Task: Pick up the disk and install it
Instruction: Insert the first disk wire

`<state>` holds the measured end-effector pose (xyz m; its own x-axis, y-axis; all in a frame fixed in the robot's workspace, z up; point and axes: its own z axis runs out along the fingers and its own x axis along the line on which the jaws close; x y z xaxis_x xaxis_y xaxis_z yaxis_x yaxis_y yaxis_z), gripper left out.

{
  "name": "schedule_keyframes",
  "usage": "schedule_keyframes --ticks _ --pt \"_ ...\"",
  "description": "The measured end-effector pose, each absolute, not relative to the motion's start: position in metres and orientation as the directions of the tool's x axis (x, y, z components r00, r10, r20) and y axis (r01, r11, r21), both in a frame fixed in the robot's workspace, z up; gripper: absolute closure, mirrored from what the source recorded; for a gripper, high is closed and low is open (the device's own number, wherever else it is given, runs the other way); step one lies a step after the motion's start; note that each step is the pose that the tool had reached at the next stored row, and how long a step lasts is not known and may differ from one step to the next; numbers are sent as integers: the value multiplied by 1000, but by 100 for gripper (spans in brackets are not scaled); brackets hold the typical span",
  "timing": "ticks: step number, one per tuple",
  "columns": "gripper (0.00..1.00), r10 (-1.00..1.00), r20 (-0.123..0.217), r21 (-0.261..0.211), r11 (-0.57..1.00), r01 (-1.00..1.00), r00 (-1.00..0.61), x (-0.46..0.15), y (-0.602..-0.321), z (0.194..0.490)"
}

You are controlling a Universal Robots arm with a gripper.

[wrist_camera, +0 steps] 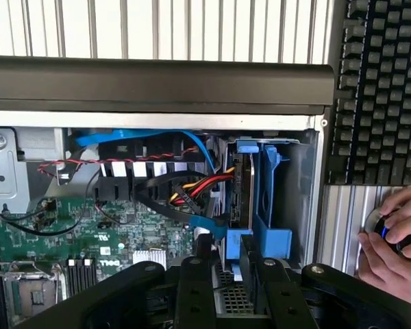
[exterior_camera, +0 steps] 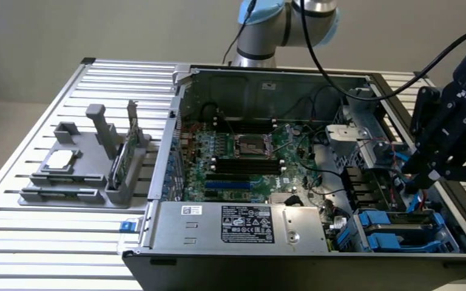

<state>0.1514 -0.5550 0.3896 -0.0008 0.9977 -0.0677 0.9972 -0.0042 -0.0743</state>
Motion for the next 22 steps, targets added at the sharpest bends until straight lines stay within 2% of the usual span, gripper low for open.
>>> schedule_keyframes --ticks 7,22 --pt "69 998 -68 -52 -16 999 12 149 -554 382" --pt "69 996 -68 -37 -54 998 51 145 -554 371"
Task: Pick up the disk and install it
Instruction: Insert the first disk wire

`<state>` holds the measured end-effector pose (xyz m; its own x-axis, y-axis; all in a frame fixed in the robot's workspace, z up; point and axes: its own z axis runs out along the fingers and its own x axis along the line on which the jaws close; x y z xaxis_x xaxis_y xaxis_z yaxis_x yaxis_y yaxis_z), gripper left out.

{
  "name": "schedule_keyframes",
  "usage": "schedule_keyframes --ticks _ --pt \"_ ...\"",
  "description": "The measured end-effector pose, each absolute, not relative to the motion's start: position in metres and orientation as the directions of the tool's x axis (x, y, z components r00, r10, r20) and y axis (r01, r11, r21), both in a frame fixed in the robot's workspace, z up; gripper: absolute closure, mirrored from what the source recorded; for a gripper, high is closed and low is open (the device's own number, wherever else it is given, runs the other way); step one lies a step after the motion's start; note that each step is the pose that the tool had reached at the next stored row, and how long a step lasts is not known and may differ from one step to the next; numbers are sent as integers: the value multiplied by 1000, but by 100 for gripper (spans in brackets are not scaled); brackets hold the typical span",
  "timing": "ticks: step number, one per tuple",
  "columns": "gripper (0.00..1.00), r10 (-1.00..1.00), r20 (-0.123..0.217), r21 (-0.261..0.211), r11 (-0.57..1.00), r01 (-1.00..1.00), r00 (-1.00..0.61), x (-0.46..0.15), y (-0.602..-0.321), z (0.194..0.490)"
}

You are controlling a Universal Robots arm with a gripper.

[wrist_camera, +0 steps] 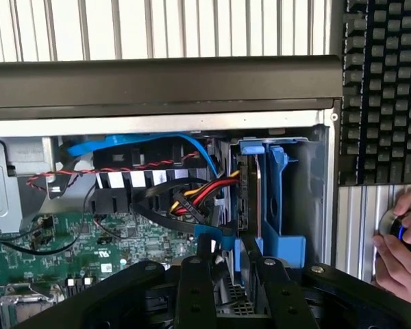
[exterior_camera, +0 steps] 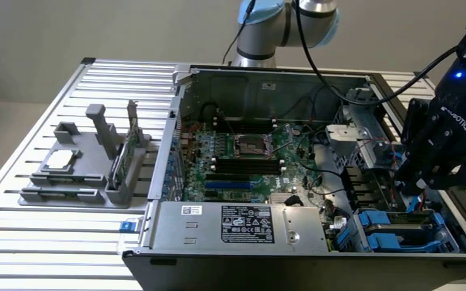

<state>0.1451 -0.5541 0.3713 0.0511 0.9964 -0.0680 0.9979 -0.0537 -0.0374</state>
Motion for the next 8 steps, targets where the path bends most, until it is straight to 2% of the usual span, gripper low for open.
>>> schedule_keyframes --ticks 4,5,8 --pt "71 996 -69 -35 -57 998 54 145 -554 369" --pt "78 996 -69 -35 -57 998 55 145 -554 369" --pt "84 996 -70 -34 -59 998 57 145 -553 367"
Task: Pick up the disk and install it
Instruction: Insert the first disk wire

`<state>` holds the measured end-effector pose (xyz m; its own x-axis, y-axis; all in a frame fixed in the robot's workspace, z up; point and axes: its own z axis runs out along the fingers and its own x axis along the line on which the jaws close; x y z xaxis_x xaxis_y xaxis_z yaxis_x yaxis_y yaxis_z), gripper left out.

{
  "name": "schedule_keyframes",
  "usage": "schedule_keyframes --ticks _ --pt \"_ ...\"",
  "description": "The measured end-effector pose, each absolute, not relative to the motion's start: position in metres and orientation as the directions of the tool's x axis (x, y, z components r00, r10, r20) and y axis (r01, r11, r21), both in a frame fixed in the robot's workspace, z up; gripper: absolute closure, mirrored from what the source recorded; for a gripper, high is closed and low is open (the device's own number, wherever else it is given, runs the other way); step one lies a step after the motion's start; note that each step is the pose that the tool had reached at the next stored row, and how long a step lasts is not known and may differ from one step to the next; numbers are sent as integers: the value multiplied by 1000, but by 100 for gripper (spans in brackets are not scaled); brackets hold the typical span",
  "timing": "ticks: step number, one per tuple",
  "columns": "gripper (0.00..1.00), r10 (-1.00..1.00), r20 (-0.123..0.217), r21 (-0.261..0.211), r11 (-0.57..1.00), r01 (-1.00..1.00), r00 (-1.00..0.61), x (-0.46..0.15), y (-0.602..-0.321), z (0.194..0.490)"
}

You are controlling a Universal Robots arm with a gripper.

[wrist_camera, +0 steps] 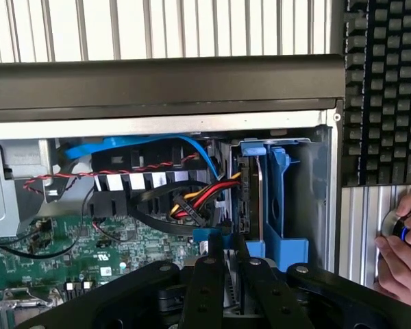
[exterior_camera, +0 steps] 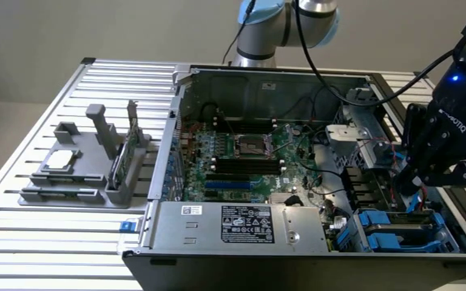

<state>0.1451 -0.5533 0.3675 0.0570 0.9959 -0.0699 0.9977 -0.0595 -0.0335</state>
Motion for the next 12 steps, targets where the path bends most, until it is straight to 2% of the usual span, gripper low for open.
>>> schedule_keyframes --ticks 12 --pt "84 996 -70 -30 -62 998 59 142 -554 364"
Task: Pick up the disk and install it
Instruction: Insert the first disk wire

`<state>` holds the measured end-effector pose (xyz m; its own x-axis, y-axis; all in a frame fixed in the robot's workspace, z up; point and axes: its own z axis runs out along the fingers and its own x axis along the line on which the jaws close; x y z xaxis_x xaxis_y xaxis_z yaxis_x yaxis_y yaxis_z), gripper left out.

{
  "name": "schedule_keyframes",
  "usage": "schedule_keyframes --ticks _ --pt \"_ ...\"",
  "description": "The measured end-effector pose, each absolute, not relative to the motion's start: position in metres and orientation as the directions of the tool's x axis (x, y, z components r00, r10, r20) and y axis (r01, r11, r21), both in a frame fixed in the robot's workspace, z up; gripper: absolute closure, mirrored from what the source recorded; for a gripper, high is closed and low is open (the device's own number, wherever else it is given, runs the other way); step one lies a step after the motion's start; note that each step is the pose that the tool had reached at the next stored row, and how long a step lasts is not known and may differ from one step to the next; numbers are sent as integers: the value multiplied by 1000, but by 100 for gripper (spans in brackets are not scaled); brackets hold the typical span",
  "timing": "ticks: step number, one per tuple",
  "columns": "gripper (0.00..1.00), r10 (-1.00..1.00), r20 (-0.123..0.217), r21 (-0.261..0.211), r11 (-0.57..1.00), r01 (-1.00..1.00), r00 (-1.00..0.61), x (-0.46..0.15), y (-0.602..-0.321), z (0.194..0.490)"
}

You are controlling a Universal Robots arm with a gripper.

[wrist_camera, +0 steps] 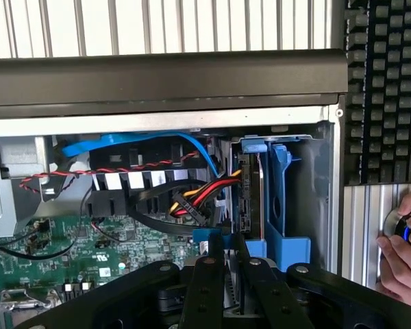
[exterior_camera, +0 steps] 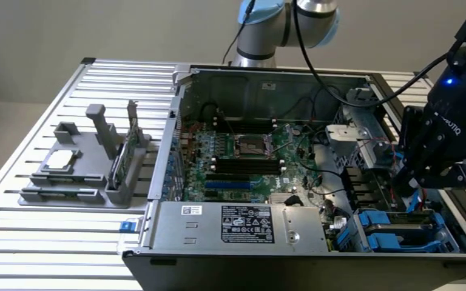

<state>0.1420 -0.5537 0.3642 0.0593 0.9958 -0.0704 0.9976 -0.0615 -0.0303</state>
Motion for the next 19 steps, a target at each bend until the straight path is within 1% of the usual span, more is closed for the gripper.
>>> schedule_keyframes --ticks 19 --pt "84 996 -70 -27 -62 998 60 142 -567 352"
